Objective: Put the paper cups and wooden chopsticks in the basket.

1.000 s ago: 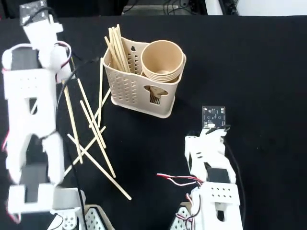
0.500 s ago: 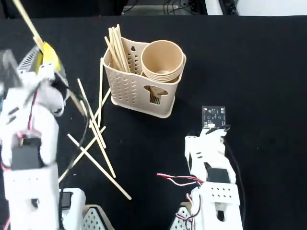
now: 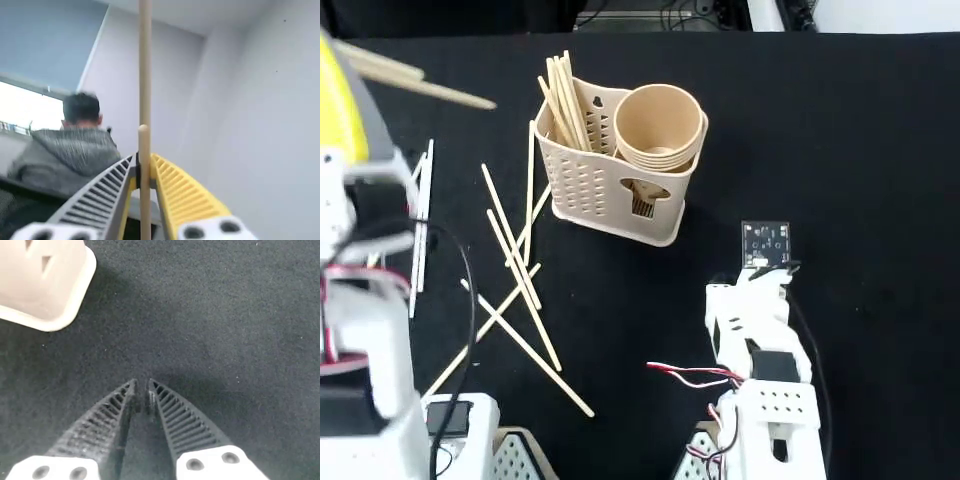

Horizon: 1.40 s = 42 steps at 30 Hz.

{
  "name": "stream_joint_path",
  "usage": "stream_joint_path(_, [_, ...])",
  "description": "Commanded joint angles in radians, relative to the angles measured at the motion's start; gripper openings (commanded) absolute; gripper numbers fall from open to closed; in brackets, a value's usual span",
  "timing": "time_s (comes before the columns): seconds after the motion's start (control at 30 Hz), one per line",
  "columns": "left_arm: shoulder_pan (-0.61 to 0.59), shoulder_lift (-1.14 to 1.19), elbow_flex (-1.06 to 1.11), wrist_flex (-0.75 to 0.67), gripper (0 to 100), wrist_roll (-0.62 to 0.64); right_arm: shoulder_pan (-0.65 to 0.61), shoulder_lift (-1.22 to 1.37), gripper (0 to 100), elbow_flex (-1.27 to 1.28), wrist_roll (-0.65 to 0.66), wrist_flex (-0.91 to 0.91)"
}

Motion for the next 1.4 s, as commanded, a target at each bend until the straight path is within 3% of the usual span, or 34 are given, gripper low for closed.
stream_joint_path(0.0, [0.015, 0.189, -0.110, 0.037, 3, 0.158, -0.012, -0.015, 4.2, -0.002, 0.006, -0.011])
stream_joint_path(0.27, [0.116, 0.483, -0.105, 0.041, 3, 0.195, -0.012, -0.015, 4.2, -0.002, 0.006, -0.011])
stream_joint_path(0.6, [0.189, 0.540, 0.002, 0.034, 3, 0.192, -0.011, -0.015, 4.2, -0.002, 0.006, -0.011])
stream_joint_path(0.8, [0.286, 0.540, 0.101, 0.031, 3, 0.026, -0.011, -0.015, 4.2, -0.002, 0.006, -0.011])
stream_joint_path(1.07, [0.340, 0.540, 0.240, -0.166, 4, -0.058, -0.008, -0.015, 4.2, -0.002, 0.006, -0.011])
stream_joint_path(1.2, [0.334, 0.531, 0.240, -0.075, 15, -0.078, -0.008, -0.015, 4.1, -0.002, 0.006, -0.011])
stream_joint_path(1.37, [0.309, 0.529, 0.097, 0.189, 16, -0.146, -0.011, -0.015, 4.1, -0.002, 0.006, -0.011])
